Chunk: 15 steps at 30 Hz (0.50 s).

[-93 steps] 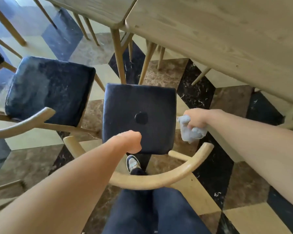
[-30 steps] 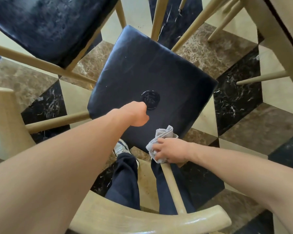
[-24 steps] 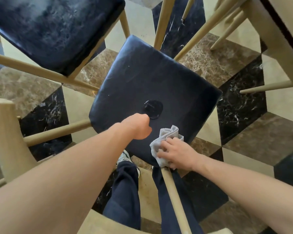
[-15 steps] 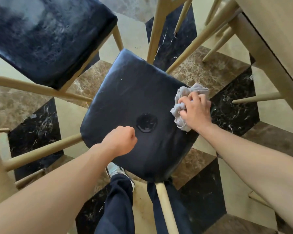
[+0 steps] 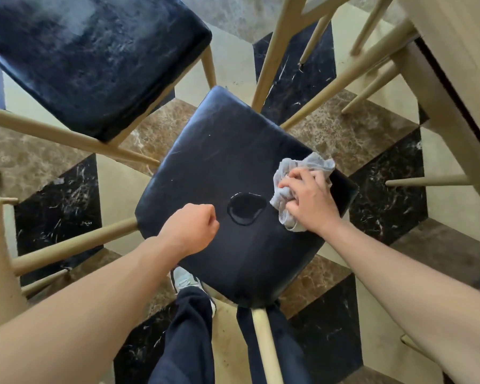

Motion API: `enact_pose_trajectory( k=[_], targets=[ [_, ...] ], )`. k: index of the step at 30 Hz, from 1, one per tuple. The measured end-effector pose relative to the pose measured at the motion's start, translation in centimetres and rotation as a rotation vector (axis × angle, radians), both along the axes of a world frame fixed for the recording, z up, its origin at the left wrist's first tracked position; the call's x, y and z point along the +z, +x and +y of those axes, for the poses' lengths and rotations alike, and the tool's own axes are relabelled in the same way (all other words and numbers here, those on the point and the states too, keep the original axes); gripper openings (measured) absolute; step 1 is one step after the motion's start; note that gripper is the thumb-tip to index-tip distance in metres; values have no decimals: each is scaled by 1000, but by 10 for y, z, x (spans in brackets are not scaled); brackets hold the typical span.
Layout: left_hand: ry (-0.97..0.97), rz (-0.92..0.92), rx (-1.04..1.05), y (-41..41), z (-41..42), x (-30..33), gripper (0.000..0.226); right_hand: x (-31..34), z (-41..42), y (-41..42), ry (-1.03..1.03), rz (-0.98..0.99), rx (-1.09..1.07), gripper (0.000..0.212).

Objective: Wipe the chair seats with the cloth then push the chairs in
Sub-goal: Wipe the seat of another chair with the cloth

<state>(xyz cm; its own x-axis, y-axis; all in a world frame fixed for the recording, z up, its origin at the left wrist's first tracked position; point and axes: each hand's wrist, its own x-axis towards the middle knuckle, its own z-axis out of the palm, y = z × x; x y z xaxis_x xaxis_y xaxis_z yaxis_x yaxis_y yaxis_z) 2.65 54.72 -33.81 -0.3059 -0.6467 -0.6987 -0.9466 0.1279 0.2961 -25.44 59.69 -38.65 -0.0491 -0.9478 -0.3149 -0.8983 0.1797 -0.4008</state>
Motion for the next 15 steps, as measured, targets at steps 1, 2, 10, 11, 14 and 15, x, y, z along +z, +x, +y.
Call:
enact_pose_trajectory(
  k=[1, 2, 10, 11, 14, 15],
  targets=[
    [0, -7, -1, 3, -2, 2, 17, 1, 8, -5, 18, 20, -33, 43],
    [1, -15, -4, 5, -3, 3, 17, 1, 10, -10, 34, 46, -104, 43],
    [20, -37, 118, 23, -18, 12, 22, -1, 7, 62, 111, 116, -273, 46],
    [32, -47, 108, 25, -20, 14, 23, -1, 17, 74, 115, 87, -208, 48],
    [82, -103, 51, 35, -28, 19, 21, -3, 34, 108, 155, 2, -101, 56],
    [101, -125, 32, 37, -30, 20, 19, -4, 33, 115, 155, -5, -77, 59]
  ],
)
